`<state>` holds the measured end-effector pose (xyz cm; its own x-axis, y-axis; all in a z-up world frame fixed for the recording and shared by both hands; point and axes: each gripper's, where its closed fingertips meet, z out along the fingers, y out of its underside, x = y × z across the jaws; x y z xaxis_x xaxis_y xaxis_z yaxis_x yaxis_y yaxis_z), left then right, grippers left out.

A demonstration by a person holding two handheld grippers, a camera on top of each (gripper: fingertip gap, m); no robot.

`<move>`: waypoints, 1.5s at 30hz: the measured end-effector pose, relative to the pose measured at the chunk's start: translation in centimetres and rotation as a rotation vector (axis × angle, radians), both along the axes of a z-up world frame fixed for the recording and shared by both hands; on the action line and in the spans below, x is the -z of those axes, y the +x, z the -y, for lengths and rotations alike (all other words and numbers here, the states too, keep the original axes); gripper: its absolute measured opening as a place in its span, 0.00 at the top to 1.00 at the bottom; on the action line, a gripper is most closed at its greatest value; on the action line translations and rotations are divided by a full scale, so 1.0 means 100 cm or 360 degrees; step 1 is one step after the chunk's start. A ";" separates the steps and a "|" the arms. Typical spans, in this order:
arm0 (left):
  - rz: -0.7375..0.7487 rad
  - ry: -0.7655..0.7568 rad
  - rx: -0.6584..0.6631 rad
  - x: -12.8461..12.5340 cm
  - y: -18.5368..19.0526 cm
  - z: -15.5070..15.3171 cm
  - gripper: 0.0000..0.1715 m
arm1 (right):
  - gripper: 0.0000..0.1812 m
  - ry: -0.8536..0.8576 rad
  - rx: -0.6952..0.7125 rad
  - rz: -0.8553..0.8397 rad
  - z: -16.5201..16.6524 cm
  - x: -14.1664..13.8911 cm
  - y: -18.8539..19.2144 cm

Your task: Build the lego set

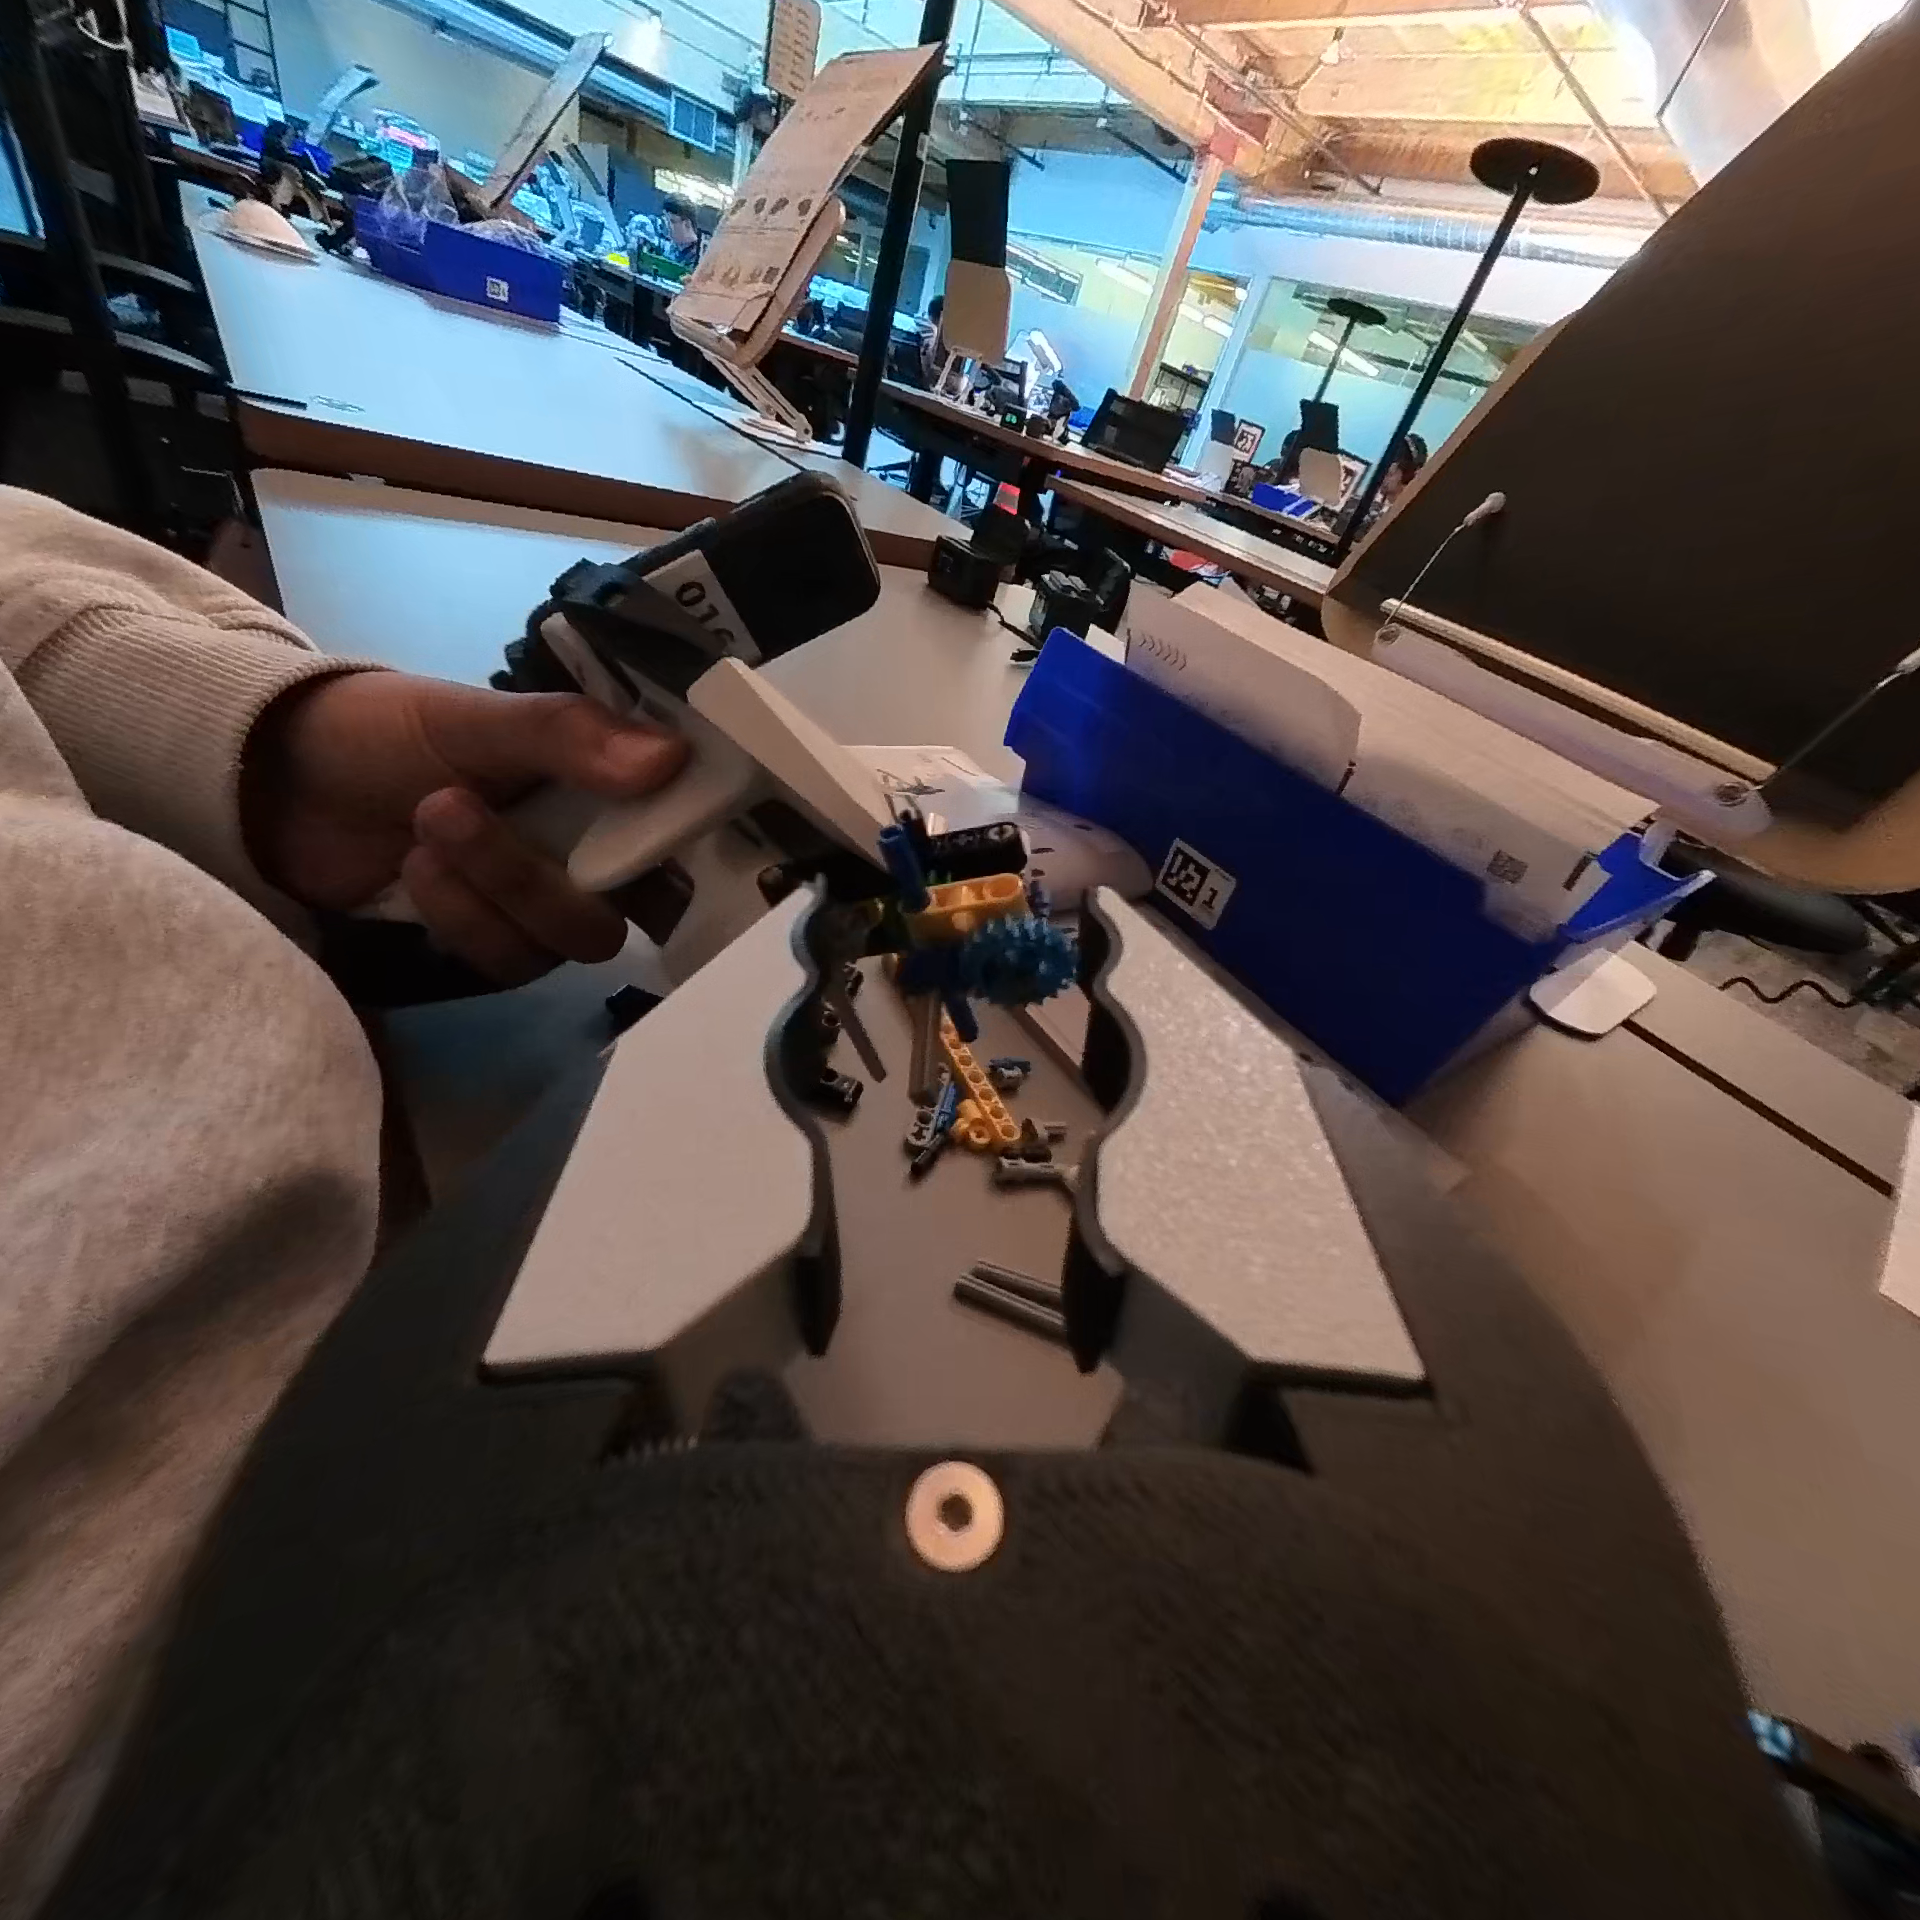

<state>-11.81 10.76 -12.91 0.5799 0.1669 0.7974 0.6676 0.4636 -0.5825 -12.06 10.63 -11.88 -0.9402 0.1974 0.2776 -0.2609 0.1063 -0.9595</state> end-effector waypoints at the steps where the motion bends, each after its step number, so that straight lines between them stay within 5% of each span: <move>1: 0.0002 0.0004 0.0006 0.000 0.000 0.000 0.87 | 0.75 -0.0005 -0.0004 0.0009 0.000 0.000 0.000; 28: 0.0047 0.0084 0.0018 0.002 -0.003 0.005 0.87 | 0.84 -0.0037 0.0005 -0.0160 -0.007 -0.009 0.002; 37: 0.0059 0.0212 -0.0040 -0.003 -0.008 0.019 0.87 | 0.87 -0.0151 -0.0028 0.0088 -0.018 -0.014 -0.009; 45: 0.0105 0.0308 -0.0029 -0.005 -0.010 0.023 0.87 | 0.92 0.0003 -0.0069 -0.0010 -0.010 0.001 -0.001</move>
<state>-12.79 8.45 -12.41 0.5236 0.0170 0.8518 0.6919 0.5749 -0.4368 -12.14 11.67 -11.94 -0.9461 0.1557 0.2839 -0.2714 0.0966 -0.9576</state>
